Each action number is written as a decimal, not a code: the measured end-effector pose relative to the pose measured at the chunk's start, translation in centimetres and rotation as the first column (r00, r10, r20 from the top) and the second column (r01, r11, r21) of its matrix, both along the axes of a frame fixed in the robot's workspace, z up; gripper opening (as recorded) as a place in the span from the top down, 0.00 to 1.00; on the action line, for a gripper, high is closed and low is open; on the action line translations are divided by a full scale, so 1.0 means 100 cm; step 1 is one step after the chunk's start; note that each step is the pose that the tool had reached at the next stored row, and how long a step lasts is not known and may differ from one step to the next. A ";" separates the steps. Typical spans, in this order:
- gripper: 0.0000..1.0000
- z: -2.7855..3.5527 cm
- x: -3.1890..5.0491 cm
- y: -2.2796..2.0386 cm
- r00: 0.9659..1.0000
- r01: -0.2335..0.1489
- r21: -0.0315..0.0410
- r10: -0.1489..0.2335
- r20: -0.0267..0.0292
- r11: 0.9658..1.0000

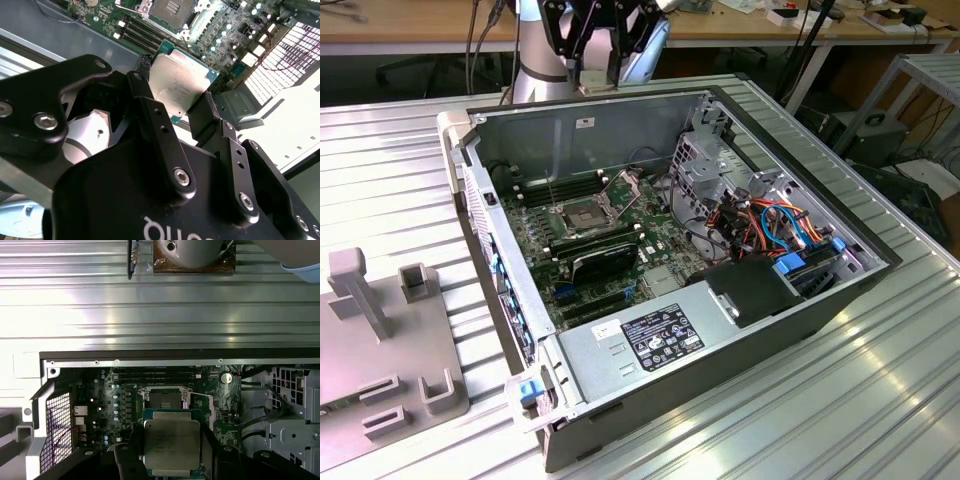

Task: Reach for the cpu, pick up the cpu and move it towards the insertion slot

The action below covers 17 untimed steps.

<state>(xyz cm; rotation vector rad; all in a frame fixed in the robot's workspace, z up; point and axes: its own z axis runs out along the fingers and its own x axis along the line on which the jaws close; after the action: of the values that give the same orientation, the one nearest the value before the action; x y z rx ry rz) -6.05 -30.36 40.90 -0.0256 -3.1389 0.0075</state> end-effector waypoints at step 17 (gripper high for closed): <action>0.45 0.0000 -0.0003 0.0028 1.000 0.000 0.000 0.000 0.000 1.000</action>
<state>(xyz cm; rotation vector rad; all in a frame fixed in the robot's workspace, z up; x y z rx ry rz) -6.07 -30.08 40.90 -0.0256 -3.1390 0.0076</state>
